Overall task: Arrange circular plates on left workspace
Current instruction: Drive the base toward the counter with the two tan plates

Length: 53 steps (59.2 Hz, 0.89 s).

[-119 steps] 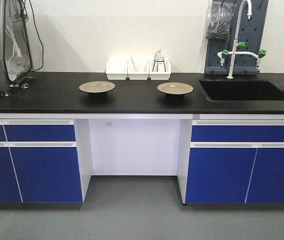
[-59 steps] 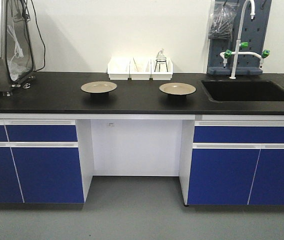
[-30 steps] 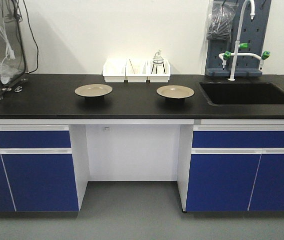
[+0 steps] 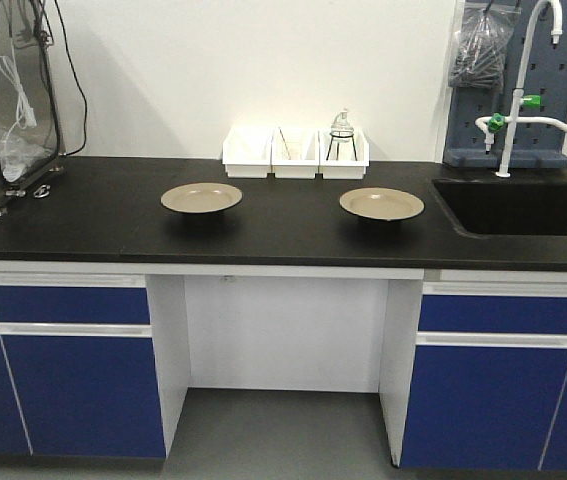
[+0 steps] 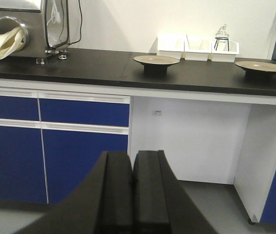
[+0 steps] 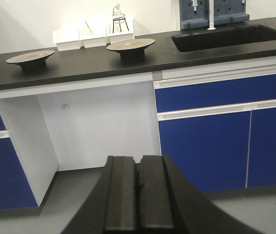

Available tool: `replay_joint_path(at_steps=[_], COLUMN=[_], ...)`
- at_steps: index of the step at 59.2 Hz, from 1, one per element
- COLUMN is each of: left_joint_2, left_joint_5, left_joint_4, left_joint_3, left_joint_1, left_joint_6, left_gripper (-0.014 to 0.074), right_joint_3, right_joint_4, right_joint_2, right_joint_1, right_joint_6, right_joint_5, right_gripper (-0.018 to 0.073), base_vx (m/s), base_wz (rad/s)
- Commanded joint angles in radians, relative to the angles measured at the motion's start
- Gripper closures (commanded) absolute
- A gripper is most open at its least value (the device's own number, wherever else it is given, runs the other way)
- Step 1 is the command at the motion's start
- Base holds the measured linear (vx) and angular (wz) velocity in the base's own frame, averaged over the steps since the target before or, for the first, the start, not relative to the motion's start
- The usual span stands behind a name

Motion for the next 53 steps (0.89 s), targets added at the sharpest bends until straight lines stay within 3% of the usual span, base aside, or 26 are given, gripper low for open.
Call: replay_joint_path(at_steps=[1,53], left_joint_2=[-0.013,-0.013], left_joint_5=[-0.086,-0.086], left_joint_4=[-0.003,-0.003], left_joint_3=[0.011,0.011], left_joint_1=[-0.004,-0.004], left_joint_6=[-0.008,-0.008], left_gripper=[0.0594,0.0594], right_joint_3=[0.006,0.006], right_joint_4=[-0.010,-0.010], right_joint_2=[-0.017,-0.017], right_joint_1=[0.001,0.001], right_joint_6=[-0.005,-0.005], right_joint_5=[-0.080,-0.083], right_gripper=[0.0559,0.0559], base_vx=[0.38,0.40], base_wz=[0.01,-0.01])
